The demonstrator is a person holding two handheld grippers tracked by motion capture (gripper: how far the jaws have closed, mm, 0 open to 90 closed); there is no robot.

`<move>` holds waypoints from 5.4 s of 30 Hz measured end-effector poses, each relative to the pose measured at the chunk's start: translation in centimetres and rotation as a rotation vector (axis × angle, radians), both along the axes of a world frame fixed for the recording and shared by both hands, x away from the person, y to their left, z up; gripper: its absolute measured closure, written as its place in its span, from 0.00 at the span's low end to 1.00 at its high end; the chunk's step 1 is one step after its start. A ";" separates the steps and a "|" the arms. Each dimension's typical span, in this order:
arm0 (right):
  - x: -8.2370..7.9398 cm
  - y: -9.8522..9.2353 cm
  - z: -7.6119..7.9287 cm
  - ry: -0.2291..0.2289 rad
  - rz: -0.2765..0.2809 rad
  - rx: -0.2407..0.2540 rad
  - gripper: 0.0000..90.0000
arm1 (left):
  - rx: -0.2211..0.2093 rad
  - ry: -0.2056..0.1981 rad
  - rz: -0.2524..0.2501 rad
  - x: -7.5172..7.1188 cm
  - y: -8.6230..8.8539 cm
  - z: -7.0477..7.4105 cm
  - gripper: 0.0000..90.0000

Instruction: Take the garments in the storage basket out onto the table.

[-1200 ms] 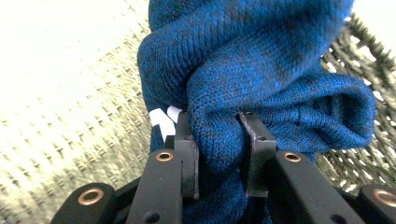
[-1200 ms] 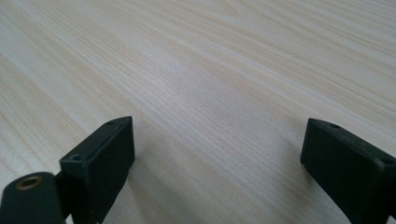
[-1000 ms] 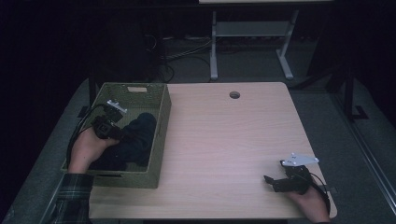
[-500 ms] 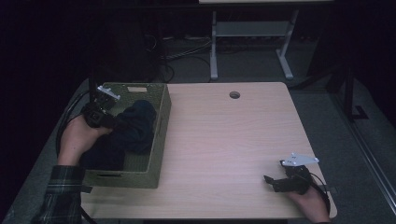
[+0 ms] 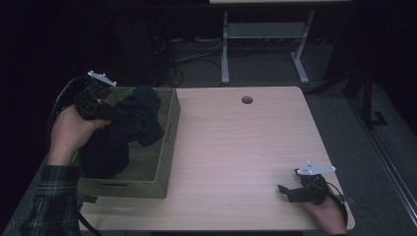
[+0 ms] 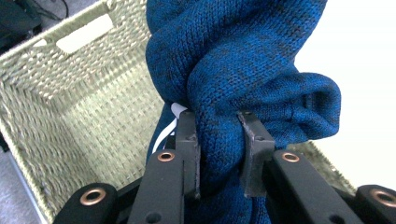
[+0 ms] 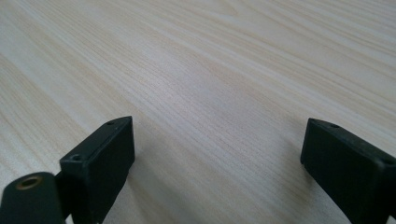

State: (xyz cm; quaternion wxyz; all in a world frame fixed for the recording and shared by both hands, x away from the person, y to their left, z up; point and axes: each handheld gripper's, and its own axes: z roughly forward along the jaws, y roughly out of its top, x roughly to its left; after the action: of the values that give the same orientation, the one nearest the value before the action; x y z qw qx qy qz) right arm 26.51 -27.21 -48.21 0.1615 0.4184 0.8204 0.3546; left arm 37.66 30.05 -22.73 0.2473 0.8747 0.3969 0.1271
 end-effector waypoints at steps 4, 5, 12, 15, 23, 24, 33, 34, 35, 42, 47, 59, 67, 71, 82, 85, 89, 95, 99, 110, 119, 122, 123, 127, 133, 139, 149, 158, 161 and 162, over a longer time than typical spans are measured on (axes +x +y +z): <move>0.0 0.0 0.0 0.002 -0.002 0.001 0.11 | -0.010 -0.002 -0.011 0.2 -0.3 0.6 0.81; 0.0 0.0 0.0 0.000 0.000 0.001 0.11 | -0.015 -0.003 -0.012 0.3 -0.5 0.8 0.81; 0.0 0.0 0.0 0.002 -0.002 0.000 0.11 | -0.029 -0.028 -0.026 0.4 -1.7 2.2 0.81; 0.0 0.0 0.0 0.001 -0.001 0.000 0.11 | -0.043 -0.033 -0.042 0.4 -2.3 2.8 0.81; 0.0 0.0 0.0 0.001 0.000 -0.001 0.11 | -0.063 -0.048 -0.083 0.4 -4.8 4.2 0.81; 0.0 0.0 0.0 -0.001 0.000 -0.001 0.11 | -0.065 -0.053 -0.086 0.4 -5.1 4.4 0.81; 0.0 0.0 0.0 0.000 -0.004 -0.001 0.11 | -0.074 -0.074 -0.126 0.3 -7.6 5.5 0.81; 0.0 0.0 0.0 0.001 -0.004 -0.002 0.11 | -0.078 -0.077 -0.131 0.3 -8.0 5.7 0.81; 0.0 0.0 0.0 0.002 -0.004 -0.001 0.11 | -0.080 -0.077 -0.135 0.4 -8.2 5.8 0.81; 0.0 0.0 0.0 0.003 -0.004 -0.001 0.11 | -0.085 -0.087 -0.165 0.5 -10.6 6.4 0.81; 0.0 0.0 0.0 0.003 -0.004 0.000 0.11 | -0.090 -0.093 -0.190 0.5 -12.4 6.7 0.81; 0.0 0.0 0.0 0.004 -0.004 -0.002 0.11 | -0.114 -0.085 -0.277 0.1 -16.9 6.6 0.81; 0.0 0.0 0.0 0.004 -0.005 -0.001 0.11 | -0.108 -0.072 -0.330 -0.2 -20.2 5.8 0.81; 0.0 0.0 0.0 0.005 -0.004 0.001 0.11 | -0.117 -0.053 -0.354 -0.2 -21.9 5.0 0.81; 0.0 0.0 0.0 0.003 -0.001 0.000 0.11 | -0.129 -0.001 -0.399 -0.2 -26.5 1.8 0.81; -0.1 0.0 0.0 0.004 -0.002 0.001 0.11 | -0.128 0.022 -0.413 -0.2 -27.8 0.2 0.81; 0.0 0.0 0.0 -0.002 0.001 -0.001 0.11 | -0.139 0.059 -0.419 -0.2 -29.2 -1.7 0.81; 0.0 0.0 0.0 -0.001 0.002 0.000 0.11 | -0.152 0.107 -0.430 0.0 -30.5 -4.4 0.81; 0.0 0.0 0.0 -0.001 0.003 0.000 0.11 | -0.175 0.139 -0.412 0.4 -30.8 -6.5 0.81; 0.0 0.0 0.0 0.000 0.003 -0.001 0.11 | -0.222 0.205 -0.393 2.2 -31.3 -12.0 0.80; 0.0 0.0 0.0 0.003 0.001 0.002 0.11 | -0.257 0.237 -0.361 3.9 -31.4 -14.9 0.80; 0.0 0.0 0.0 0.001 0.003 0.003 0.11 | -0.260 0.239 -0.359 4.4 -31.3 -15.9 0.79; 0.0 0.0 0.0 0.001 0.003 0.005 0.11 | -0.257 0.242 -0.357 4.6 -31.2 -16.2 0.79; 0.0 0.0 0.0 0.002 0.002 0.003 0.11 | -0.223 0.245 -0.348 5.1 -31.0 -17.5 0.77; 0.0 0.0 0.0 0.003 0.002 0.003 0.11 | -0.215 0.216 -0.341 5.1 -30.7 -17.4 0.59; 0.0 0.0 0.0 0.001 0.003 0.003 0.11 | -0.189 0.102 -0.322 4.1 -29.7 -14.8 0.32; 0.0 0.0 0.0 0.002 0.000 0.002 0.11 | -0.169 0.009 -0.315 0.5 -26.2 -11.7 0.37; 0.0 0.0 0.0 0.002 0.002 0.001 0.11 | -0.131 -0.012 -0.263 -1.7 -22.5 -12.1 0.58; 0.0 0.0 0.0 0.002 0.002 0.000 0.11 | -0.132 0.000 -0.247 -1.7 -21.6 -12.7 0.57; 0.0 0.0 0.0 0.001 0.001 -0.002 0.11 | -0.138 0.005 -0.243 -1.7 -21.4 -12.9 0.56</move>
State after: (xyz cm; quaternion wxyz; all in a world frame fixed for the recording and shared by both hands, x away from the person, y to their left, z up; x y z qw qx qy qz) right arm 26.50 -27.21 -48.21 0.1611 0.4179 0.8212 0.3537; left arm 35.94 8.62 -35.65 0.3193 0.8976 0.2965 0.0666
